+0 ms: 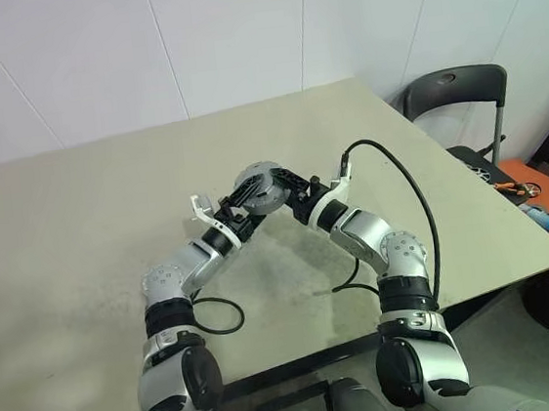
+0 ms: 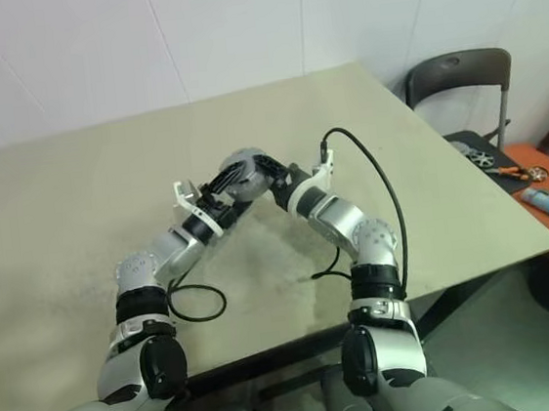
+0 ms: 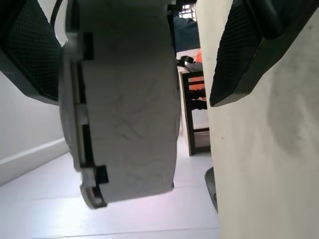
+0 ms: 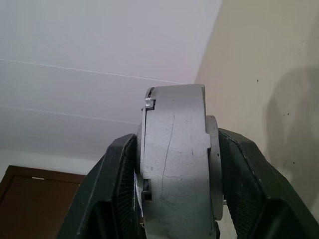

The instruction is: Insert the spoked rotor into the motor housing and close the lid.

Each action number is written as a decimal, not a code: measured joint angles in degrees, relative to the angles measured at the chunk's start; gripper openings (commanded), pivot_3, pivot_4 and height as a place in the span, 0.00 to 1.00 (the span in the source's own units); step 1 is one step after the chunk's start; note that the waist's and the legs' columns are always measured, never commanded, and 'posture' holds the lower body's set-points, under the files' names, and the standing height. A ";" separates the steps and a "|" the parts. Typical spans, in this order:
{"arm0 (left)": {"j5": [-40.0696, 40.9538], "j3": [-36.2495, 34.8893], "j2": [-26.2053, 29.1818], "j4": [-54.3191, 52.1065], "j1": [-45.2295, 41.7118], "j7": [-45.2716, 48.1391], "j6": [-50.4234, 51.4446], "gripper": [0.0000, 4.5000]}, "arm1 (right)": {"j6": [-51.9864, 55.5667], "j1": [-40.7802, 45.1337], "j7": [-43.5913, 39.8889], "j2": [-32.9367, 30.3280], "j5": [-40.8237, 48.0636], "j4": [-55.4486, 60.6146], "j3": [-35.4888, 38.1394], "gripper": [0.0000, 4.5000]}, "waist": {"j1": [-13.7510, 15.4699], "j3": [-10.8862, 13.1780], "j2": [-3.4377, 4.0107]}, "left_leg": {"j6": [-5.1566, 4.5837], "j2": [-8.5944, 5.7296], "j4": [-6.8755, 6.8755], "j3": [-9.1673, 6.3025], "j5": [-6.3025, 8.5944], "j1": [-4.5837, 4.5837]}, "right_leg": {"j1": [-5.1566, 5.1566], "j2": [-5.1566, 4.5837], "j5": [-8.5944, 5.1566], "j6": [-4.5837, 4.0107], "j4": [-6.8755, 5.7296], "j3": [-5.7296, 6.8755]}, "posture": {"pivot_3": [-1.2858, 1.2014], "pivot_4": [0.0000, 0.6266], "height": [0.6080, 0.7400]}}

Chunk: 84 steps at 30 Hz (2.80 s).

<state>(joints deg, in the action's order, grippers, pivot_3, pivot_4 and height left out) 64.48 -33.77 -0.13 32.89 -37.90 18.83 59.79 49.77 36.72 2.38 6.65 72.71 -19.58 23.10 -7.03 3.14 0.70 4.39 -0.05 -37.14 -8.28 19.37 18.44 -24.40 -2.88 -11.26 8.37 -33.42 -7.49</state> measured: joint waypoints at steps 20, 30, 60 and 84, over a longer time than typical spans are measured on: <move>-0.67 1.39 1.07 0.78 0.00 3.59 -1.66 0.65 | 0.08 -0.02 0.12 0.06 -0.60 -0.45 0.20 0.47 | -0.01 -0.01 -0.01 | 0.03 0.00 0.00 0.00 -0.02 0.00 | 0.00 0.00 0.01 -0.01 0.00 0.00 | 0.52 0.00 1.00; -0.90 1.21 1.44 1.96 -0.70 3.54 -2.63 0.64 | -2.17 -0.01 -2.25 -0.11 -6.81 0.41 -2.60 0.68 | -0.02 -0.01 -0.02 | 0.05 0.00 -0.01 0.00 -0.03 0.00 | 0.00 0.00 0.01 -0.02 -0.02 0.00 | 0.52 0.00 1.00; -2.02 3.33 -0.21 -2.72 -2.21 -1.59 -3.98 0.47 | -0.05 -0.09 -1.19 0.08 -7.17 0.00 -0.11 0.83 | 0.03 -0.02 -0.02 | 0.10 0.00 -0.02 0.00 -0.05 0.00 | 0.00 0.00 0.04 -0.06 -0.03 0.00 | 0.52 0.00 1.00; -2.74 3.43 1.38 -1.78 -3.19 -2.41 -7.56 0.47 | -1.52 0.06 -1.88 -0.90 -6.23 -0.86 2.24 0.83 | 0.09 -0.02 -0.02 | 0.11 0.00 -0.02 0.00 -0.06 0.00 | 0.01 0.00 0.05 -0.07 -0.02 0.00 | 0.52 0.00 1.00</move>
<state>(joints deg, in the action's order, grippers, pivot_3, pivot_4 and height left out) 61.74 -30.34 1.25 31.12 -41.09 16.42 52.23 48.25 36.77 0.50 5.75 66.48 -20.44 25.33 -6.95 3.13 0.68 4.49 -0.05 -37.16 -8.28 19.31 18.44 -24.39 -2.89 -11.21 8.30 -33.44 -7.49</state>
